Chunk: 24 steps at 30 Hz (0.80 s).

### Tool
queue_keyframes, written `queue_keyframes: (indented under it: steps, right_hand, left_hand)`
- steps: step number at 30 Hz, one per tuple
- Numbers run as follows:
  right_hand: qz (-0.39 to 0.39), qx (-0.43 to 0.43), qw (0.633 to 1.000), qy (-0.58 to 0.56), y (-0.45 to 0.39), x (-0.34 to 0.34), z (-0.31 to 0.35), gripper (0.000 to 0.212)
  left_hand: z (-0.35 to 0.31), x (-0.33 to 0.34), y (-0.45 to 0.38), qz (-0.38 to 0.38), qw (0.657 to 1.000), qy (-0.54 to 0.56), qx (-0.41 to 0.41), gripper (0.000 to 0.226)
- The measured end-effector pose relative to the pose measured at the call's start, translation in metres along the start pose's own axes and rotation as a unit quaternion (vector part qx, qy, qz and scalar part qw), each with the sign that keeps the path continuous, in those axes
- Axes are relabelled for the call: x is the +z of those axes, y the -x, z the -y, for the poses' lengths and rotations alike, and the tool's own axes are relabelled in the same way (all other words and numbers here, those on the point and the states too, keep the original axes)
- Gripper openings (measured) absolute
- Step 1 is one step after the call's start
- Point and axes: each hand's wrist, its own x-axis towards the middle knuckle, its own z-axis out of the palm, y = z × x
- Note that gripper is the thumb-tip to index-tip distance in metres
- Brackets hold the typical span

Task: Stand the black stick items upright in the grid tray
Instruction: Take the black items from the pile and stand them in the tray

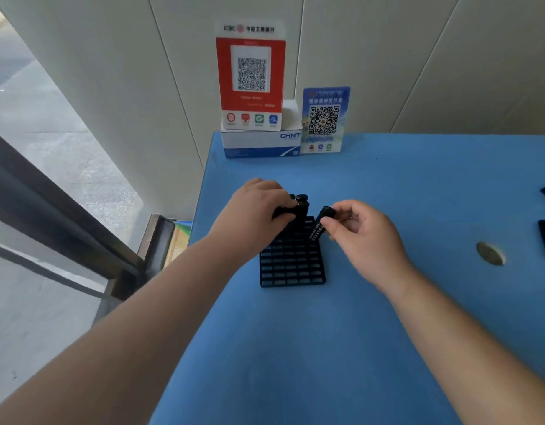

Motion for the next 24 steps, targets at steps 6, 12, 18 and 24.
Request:
queue_keyframes:
  steps: [6,12,18,24]
  right_hand:
    - [-0.017,-0.009,0.999,0.029,-0.010,0.007,-0.002,0.018]
    - [-0.014,-0.022,0.998,0.055,-0.020,0.011,-0.006,0.019]
    - [0.008,-0.052,0.995,0.088,-0.026,0.016,-0.004,0.039]
    - [0.035,-0.102,0.984,0.139,-0.027,0.019,-0.007,0.029]
  left_hand:
    - [0.005,0.004,-0.001,-0.007,0.999,-0.021,0.022,0.018]
    - [0.006,0.012,0.004,-0.020,0.999,-0.042,0.023,0.018]
    - [0.009,0.015,0.007,-0.042,0.998,-0.036,0.019,0.021]
    - [0.012,0.016,0.010,-0.046,0.999,-0.012,0.002,0.022]
